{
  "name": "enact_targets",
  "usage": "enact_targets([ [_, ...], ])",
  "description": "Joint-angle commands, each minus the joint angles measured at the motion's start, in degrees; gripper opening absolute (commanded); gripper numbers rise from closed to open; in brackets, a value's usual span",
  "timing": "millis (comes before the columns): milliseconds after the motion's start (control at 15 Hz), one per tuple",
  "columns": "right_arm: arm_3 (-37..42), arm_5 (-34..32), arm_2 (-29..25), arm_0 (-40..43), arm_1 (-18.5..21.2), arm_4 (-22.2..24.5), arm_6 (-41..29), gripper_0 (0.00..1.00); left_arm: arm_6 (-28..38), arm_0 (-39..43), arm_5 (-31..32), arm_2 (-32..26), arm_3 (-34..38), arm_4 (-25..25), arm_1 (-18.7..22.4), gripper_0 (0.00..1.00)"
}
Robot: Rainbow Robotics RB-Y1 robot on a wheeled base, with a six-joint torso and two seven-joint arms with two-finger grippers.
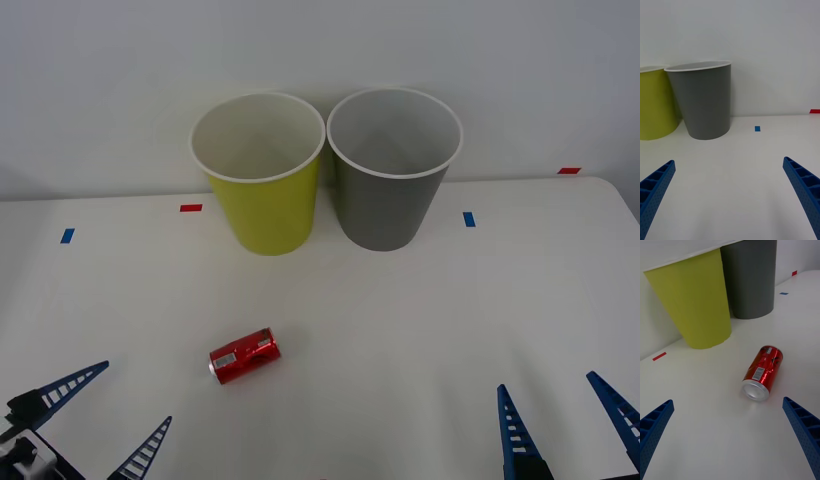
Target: Put cans in the gray bin and PET bottles in the light green bin.
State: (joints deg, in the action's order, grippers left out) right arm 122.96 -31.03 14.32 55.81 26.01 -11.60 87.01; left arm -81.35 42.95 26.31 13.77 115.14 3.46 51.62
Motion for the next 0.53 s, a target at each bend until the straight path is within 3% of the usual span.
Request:
enact_targets([
  [67,0.00,0.00,0.00,0.00,0.00,0.00,0.00,1.00,0.05,-3.40,-2.41,2.66,-0.01,-0.03,0.68,1.00],
  [333,0.00,0.00,0.00,0.00,0.00,0.00,0.00,1.00,0.49,-8.06,-8.91,5.47,2.45,2.69,4.37,1.00],
  [533,0.00,0.00,0.00,0.00,0.00,0.00,0.00,1.00,0.84,-10.61,-9.09,7.23,2.63,6.30,9.20,1.00],
])
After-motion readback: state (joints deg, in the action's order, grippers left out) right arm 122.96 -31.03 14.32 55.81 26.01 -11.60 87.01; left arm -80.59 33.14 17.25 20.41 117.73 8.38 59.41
